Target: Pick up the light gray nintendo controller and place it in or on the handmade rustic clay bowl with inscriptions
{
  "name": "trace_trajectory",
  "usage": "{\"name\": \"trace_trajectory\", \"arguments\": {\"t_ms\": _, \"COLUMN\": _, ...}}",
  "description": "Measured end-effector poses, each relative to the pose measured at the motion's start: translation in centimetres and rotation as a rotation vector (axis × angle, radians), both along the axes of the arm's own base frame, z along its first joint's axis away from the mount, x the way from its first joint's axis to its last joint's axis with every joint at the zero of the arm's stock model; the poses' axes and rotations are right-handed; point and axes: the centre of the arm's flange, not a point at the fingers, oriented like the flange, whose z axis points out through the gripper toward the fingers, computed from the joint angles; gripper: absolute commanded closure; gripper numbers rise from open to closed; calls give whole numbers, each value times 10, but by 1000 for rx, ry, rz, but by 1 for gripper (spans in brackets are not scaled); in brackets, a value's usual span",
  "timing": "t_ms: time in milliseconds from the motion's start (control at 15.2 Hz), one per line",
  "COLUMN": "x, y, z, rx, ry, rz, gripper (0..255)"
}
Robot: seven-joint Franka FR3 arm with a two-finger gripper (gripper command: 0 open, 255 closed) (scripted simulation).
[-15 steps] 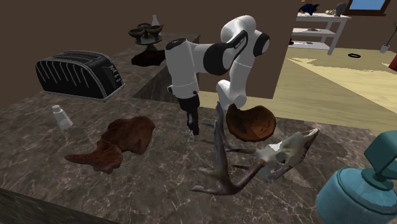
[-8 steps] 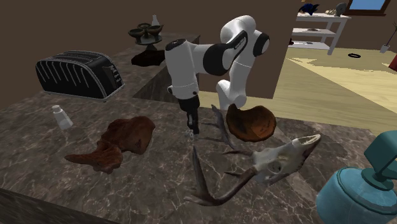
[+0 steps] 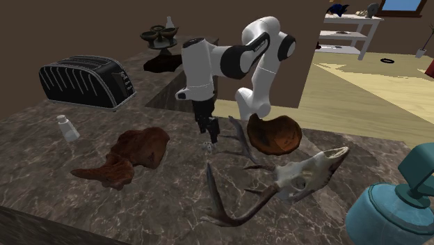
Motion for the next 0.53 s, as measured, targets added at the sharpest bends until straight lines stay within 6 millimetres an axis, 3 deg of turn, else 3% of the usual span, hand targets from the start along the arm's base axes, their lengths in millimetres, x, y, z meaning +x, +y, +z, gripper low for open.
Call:
{"name": "trace_trajectory", "arguments": {"t_ms": 198, "x": 0, "y": -4, "z": -12, "rx": 29, "ry": -39, "rz": 151, "gripper": 0}}
{"name": "trace_trajectory", "arguments": {"t_ms": 528, "x": 1, "y": -1, "z": -32, "rx": 38, "ry": -55, "rz": 171, "gripper": 0}}
